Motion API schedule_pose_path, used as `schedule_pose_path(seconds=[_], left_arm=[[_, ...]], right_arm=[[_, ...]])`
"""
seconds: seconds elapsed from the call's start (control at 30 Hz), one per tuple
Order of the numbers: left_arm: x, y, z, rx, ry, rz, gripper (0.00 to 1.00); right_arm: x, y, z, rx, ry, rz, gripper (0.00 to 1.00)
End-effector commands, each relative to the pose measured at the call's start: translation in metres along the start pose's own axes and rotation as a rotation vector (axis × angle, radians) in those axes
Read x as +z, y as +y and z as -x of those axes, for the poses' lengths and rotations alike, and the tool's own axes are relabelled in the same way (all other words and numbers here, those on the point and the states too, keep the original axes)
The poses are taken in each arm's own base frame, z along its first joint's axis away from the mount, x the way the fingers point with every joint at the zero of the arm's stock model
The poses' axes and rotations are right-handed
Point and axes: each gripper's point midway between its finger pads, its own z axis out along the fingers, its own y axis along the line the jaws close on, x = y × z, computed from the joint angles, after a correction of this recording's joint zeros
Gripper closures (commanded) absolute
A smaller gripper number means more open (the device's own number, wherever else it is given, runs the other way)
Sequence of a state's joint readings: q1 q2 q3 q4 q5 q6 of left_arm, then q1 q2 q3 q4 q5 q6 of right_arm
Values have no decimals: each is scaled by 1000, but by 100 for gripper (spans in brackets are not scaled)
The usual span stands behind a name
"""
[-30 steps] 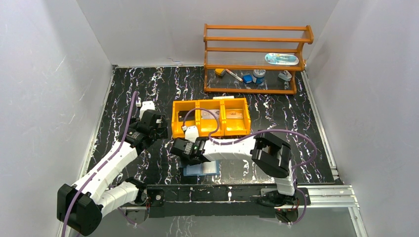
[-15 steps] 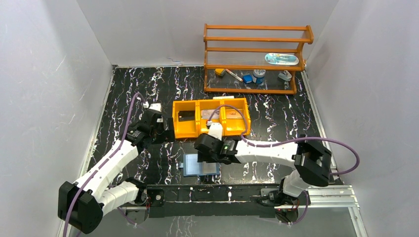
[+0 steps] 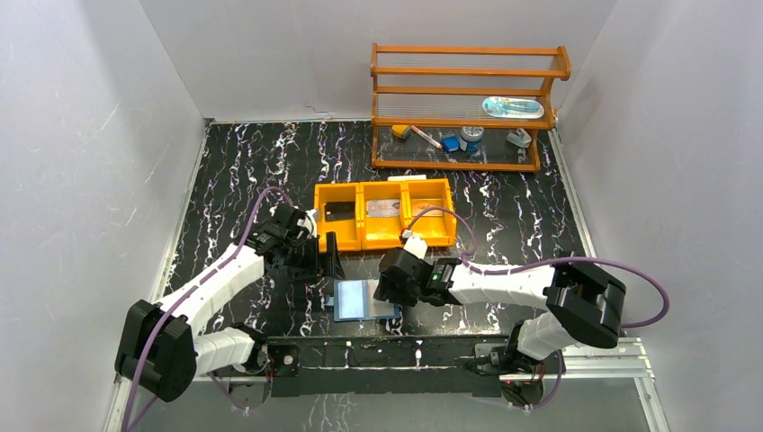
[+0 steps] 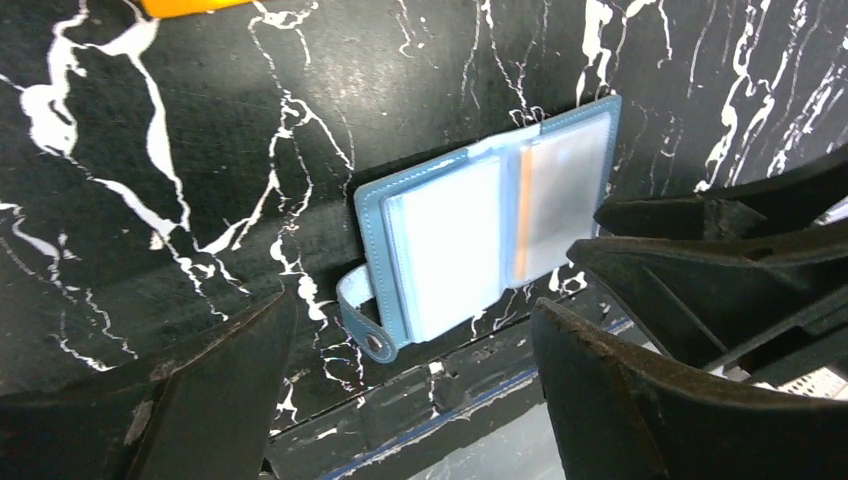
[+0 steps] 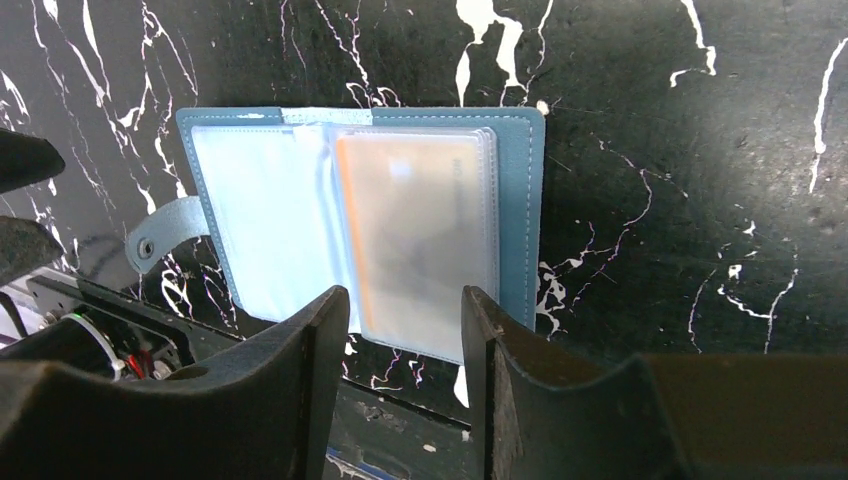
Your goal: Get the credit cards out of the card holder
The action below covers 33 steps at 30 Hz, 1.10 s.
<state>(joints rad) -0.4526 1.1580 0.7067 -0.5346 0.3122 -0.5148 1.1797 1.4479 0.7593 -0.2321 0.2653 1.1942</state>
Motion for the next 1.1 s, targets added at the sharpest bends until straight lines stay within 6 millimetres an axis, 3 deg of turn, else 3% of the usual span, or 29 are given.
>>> schedule_pose_path(seconds=[0.0, 0.13, 0.6, 1.07], left_arm=[[1, -9, -15, -30, 88, -62, 18], [4, -5, -20, -57, 113, -44, 25], [7, 3, -29, -92, 145, -3, 28], [19, 3, -41, -88, 205, 8, 39]], right_arm=[[-4, 15, 7, 59, -9, 72, 47], [-3, 10, 9, 67, -16, 47, 47], [-5, 0, 11, 58, -28, -11, 46], [2, -3, 7, 52, -5, -42, 49]])
